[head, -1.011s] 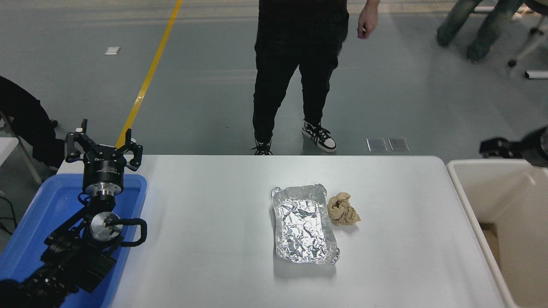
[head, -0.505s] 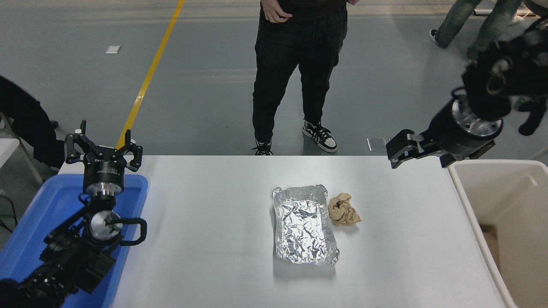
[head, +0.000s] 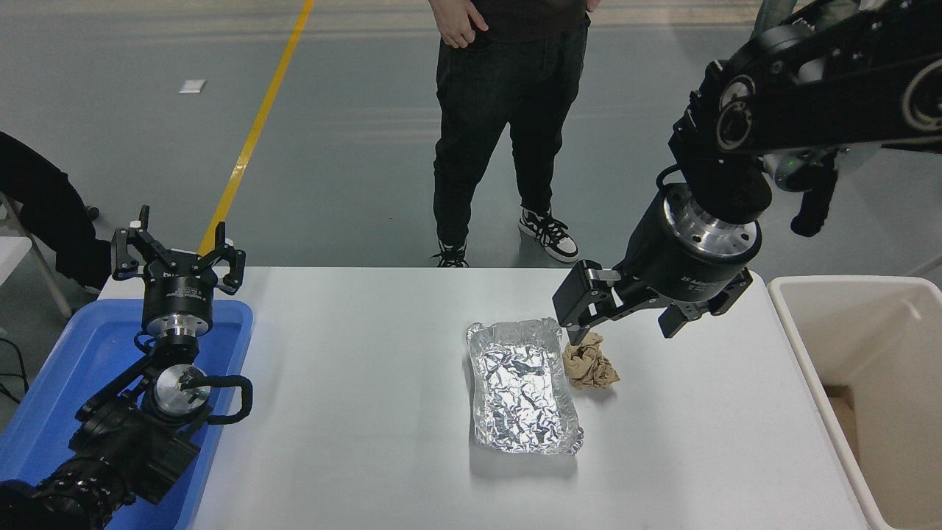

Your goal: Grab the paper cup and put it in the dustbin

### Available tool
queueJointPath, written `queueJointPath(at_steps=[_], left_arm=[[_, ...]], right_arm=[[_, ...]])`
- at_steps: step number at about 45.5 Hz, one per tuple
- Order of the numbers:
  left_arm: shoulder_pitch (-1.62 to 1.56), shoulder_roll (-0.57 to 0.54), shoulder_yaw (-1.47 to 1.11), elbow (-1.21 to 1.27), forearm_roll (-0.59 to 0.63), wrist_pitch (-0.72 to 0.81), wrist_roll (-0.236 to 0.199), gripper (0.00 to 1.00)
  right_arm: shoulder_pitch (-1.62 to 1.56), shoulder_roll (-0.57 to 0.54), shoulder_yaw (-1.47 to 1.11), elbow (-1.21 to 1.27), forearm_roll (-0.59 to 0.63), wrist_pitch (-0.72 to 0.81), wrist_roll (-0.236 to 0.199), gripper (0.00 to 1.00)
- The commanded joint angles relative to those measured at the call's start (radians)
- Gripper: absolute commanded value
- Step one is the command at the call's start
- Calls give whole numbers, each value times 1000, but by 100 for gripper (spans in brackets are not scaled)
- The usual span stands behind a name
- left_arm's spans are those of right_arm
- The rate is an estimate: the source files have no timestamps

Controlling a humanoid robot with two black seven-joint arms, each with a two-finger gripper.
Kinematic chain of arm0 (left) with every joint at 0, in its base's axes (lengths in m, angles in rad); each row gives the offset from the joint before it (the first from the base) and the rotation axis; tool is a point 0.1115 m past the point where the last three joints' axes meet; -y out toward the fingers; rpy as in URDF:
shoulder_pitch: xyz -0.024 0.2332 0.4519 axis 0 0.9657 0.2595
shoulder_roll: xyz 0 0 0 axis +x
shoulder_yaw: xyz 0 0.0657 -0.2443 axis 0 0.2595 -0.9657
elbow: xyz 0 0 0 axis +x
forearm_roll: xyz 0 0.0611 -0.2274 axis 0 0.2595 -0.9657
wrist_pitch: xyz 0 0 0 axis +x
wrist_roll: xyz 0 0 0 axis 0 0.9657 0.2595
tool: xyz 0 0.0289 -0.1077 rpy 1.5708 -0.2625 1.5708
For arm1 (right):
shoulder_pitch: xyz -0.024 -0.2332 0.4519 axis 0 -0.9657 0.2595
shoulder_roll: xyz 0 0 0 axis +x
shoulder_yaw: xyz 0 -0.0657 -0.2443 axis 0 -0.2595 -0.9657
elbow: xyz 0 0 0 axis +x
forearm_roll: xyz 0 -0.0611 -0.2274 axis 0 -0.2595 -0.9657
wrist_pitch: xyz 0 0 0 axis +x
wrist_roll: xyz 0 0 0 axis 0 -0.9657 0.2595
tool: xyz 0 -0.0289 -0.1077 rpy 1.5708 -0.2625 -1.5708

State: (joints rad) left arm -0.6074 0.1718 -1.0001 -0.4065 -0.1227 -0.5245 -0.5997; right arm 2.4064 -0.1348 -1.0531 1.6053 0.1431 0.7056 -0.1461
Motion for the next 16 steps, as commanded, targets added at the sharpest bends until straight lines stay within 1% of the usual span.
queueJointPath(at_steps=[1, 7, 16], left_arm=[[0, 0, 0, 0, 0, 0, 0, 99], [0, 0, 0, 0, 0, 0, 0, 99], [0, 0, 0, 0, 0, 0, 0, 99]], right_arm=[[-78, -6, -4, -68, -3, -31, 0, 100], [-147, -17, -12, -122, -85, -51, 0, 100], [-193, -55, -15, -157, -103, -63, 0, 100]])
